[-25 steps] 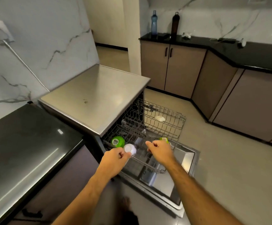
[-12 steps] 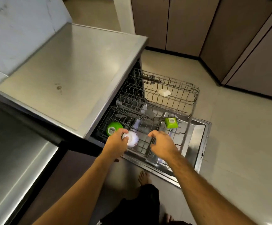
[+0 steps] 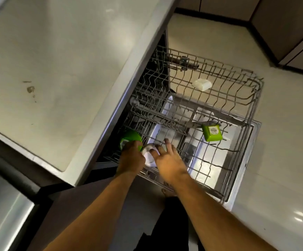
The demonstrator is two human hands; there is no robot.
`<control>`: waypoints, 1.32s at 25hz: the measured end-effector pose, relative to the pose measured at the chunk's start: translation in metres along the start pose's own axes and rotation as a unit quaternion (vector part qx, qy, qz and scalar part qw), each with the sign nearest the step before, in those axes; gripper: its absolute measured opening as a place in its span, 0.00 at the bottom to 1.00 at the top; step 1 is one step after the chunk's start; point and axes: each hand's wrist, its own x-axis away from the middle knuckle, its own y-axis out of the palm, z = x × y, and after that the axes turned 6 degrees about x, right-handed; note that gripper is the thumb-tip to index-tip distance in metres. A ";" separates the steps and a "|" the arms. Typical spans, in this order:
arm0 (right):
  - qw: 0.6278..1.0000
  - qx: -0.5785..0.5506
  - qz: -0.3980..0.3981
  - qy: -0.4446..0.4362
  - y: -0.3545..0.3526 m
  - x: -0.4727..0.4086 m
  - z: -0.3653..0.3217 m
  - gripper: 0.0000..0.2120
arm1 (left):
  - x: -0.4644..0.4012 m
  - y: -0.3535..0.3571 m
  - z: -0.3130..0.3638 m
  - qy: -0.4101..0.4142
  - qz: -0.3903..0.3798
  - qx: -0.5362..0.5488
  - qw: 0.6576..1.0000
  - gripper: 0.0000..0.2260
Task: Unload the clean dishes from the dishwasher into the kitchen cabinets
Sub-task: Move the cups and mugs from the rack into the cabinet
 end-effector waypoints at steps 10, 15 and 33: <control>0.982 0.155 -0.008 -0.109 0.043 -0.050 0.010 0.44 | -0.088 0.029 -0.041 -0.091 -0.011 -0.004 0.996 0.57; 0.977 0.178 0.016 -0.118 0.053 -0.061 0.011 0.47 | -0.101 0.033 -0.043 -0.088 -0.012 0.034 0.995 0.56; 0.953 -0.216 0.164 0.132 -0.071 0.066 0.057 0.51 | 0.056 -0.040 0.047 0.015 0.030 0.111 0.993 0.50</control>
